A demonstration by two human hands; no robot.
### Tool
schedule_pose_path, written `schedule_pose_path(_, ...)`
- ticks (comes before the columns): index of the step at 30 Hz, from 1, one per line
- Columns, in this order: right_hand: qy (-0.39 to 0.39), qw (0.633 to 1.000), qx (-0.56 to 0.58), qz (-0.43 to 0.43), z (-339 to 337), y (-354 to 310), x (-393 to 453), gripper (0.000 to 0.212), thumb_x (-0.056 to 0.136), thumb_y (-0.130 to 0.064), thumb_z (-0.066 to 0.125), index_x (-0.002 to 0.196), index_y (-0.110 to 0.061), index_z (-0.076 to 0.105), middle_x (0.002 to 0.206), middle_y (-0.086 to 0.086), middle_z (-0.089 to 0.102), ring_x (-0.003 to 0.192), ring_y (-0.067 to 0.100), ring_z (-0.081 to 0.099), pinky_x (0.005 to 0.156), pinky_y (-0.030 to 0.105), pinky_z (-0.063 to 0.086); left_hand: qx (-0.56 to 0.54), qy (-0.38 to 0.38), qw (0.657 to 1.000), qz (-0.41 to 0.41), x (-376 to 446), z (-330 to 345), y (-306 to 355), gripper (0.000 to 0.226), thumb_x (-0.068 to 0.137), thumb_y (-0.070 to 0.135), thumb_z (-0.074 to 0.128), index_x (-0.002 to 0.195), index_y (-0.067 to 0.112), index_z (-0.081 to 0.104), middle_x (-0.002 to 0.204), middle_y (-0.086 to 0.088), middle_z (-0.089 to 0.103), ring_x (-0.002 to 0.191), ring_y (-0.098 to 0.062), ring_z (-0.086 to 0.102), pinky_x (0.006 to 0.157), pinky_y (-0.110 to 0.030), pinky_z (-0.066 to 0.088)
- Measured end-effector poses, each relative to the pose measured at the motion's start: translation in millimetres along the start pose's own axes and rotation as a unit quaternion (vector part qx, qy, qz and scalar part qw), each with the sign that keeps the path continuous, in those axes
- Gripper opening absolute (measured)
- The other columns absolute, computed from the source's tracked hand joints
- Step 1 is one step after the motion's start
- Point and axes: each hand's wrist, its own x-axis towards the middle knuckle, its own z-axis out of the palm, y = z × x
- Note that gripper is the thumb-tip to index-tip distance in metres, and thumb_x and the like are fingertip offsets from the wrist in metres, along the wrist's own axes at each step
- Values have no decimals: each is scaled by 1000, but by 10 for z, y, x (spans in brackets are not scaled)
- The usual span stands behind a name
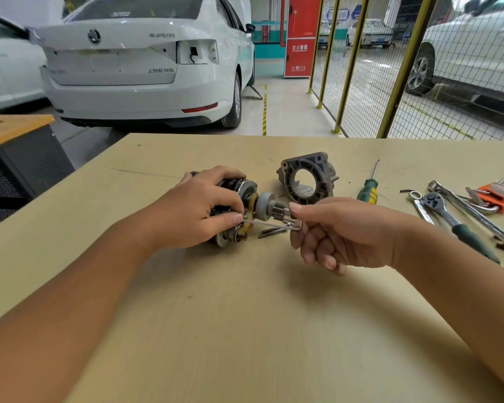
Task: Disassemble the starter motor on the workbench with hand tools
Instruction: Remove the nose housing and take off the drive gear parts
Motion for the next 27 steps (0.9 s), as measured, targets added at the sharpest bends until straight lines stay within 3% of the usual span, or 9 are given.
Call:
schedule_pose_path(7,-25,998,0,-65,-27,42,22,37,84,-44,76,78,-9,66,68,17,63,42,14,55,40,22,46,-4,-5,1000,-9,-13,-25,23,10,90,46,58,87,45,67,146,16,44,133,-11,45,114,-55,32)
schedule_pose_path(11,31,992,-56,-112,-10,64,44,32,73,-30,88,69,-12,62,65,15,61,41,16,51,41,23,44,0,-4,1000,-15,-21,-24,8,16,90,48,57,90,42,71,146,19,43,133,-10,44,115,-54,31)
schedule_pose_path(16,72,981,-72,-166,29,77,71,32,69,-22,88,70,-10,59,63,19,61,40,21,52,40,25,43,0,-6,1000,-12,-32,-18,-15,21,91,50,56,92,40,75,150,18,43,136,-7,41,116,-53,29)
schedule_pose_path(20,70,985,-82,-131,50,39,38,34,77,-33,83,79,-4,65,69,21,65,45,22,54,43,26,46,2,-7,1000,-17,-30,-20,-11,19,91,50,56,90,42,74,151,17,43,135,-11,42,116,-53,29)
schedule_pose_path(24,66,993,-86,-43,57,2,6,58,94,-56,59,88,1,70,73,23,68,47,25,57,43,28,48,1,-6,1000,-15,-28,-21,-2,18,91,50,56,89,43,73,151,17,43,134,-10,42,115,-52,30)
schedule_pose_path(27,79,991,-112,11,71,-8,-4,66,97,-64,48,79,-3,67,67,20,65,42,25,55,39,26,45,-4,-3,1000,-11,-27,-19,-3,17,91,49,57,89,43,73,150,16,44,135,-7,42,115,-53,31)
